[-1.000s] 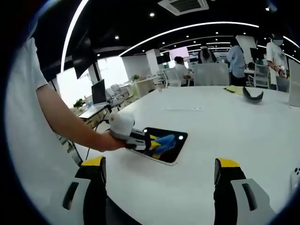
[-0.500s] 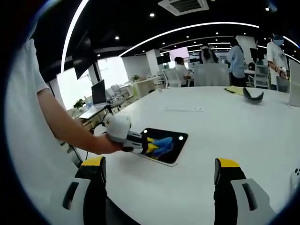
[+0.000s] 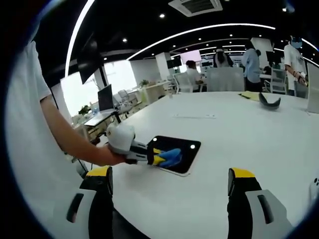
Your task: Wipe the mirror surface with the cleaning cloth until all visible marks leave the cleaned area.
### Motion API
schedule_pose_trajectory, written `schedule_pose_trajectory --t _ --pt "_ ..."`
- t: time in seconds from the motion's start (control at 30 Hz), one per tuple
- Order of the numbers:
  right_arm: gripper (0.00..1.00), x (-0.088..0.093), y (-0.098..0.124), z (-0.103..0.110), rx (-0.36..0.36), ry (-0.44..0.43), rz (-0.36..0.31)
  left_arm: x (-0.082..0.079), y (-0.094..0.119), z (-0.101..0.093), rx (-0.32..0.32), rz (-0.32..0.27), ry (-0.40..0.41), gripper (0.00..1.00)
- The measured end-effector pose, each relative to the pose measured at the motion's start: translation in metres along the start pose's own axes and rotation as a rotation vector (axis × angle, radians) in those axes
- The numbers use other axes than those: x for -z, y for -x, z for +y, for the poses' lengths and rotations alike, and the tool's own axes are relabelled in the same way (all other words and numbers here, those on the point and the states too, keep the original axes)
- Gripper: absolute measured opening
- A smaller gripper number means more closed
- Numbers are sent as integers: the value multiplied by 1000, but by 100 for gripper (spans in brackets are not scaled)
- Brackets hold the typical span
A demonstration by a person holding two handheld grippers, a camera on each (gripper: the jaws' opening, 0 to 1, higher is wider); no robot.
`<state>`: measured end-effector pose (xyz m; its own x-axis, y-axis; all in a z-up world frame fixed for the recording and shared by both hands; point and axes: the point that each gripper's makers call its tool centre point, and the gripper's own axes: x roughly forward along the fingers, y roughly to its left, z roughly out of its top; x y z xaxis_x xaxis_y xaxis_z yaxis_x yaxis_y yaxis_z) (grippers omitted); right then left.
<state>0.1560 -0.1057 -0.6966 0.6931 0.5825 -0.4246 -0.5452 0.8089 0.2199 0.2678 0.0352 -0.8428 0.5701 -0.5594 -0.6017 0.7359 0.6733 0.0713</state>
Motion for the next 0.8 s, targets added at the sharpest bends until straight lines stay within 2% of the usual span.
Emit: schedule_pose_trajectory --t 0.37,0.47,0.53,0.8 --pt "96 -2 -1 3 -6 7 -4 4 6 -6 3 4 -3 6" --pt "96 -3 -1 4 -9 8 -7 6 10 -10 -6 14 -51 6" --pt "96 -2 0 4 -9 11 -4 7 11 -11 -11 16 -28 6" --pt "96 1 1 6 -16 14 2 12 17 -17 -4 20 -53 7"
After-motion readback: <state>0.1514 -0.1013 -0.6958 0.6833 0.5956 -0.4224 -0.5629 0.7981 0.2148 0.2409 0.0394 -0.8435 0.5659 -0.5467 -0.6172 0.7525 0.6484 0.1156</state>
